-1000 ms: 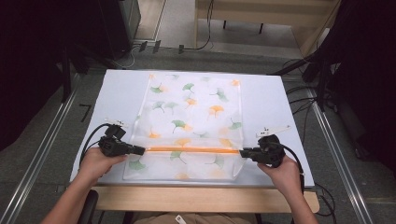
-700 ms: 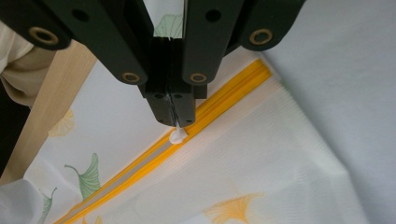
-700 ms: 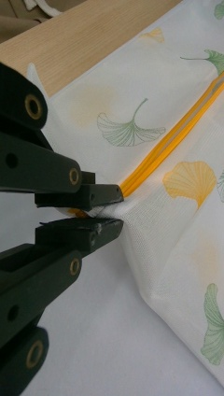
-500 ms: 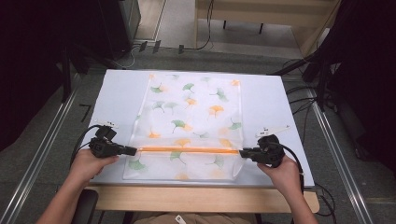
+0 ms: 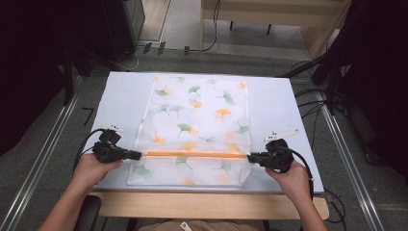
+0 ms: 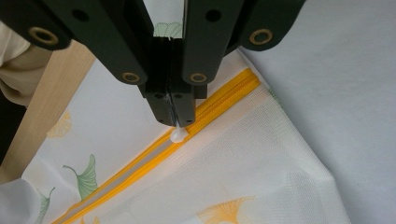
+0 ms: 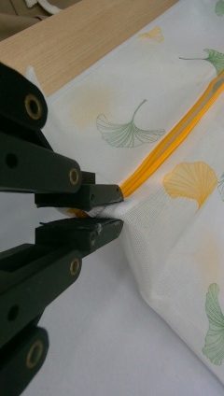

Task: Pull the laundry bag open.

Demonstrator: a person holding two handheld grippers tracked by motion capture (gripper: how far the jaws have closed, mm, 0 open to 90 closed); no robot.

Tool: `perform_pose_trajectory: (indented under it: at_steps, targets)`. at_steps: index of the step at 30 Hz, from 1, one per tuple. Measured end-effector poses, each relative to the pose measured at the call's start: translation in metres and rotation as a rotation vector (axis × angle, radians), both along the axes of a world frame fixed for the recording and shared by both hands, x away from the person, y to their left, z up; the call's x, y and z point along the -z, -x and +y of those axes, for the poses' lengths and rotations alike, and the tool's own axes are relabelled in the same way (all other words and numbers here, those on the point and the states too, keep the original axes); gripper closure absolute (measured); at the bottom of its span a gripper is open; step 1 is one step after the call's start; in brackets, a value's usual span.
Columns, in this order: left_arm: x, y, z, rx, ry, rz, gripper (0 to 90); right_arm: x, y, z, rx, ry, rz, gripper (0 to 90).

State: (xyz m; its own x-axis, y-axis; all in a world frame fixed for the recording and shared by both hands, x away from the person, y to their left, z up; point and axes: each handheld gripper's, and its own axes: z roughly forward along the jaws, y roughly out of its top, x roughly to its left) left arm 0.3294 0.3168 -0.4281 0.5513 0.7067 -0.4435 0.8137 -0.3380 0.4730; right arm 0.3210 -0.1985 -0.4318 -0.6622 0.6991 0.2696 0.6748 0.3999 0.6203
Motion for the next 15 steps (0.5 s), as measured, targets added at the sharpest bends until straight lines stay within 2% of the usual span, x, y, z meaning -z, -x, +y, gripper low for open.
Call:
perform_pose_trajectory:
  at_steps: [7,9,15]
  targets:
    - [-0.002,0.001,0.003,-0.017,0.007,-0.01,90.0,0.0,0.0,0.0,-0.004,-0.002,-0.002,84.8]
    - [-0.001,0.002,0.004,-0.018,-0.004,-0.01,90.0,0.0,0.0,0.001,-0.006,-0.001,-0.001,84.8]
    - [-0.001,0.005,0.018,-0.042,-0.001,-0.006,90.0,0.0,0.0,0.0,-0.005,-0.002,0.005,84.8]
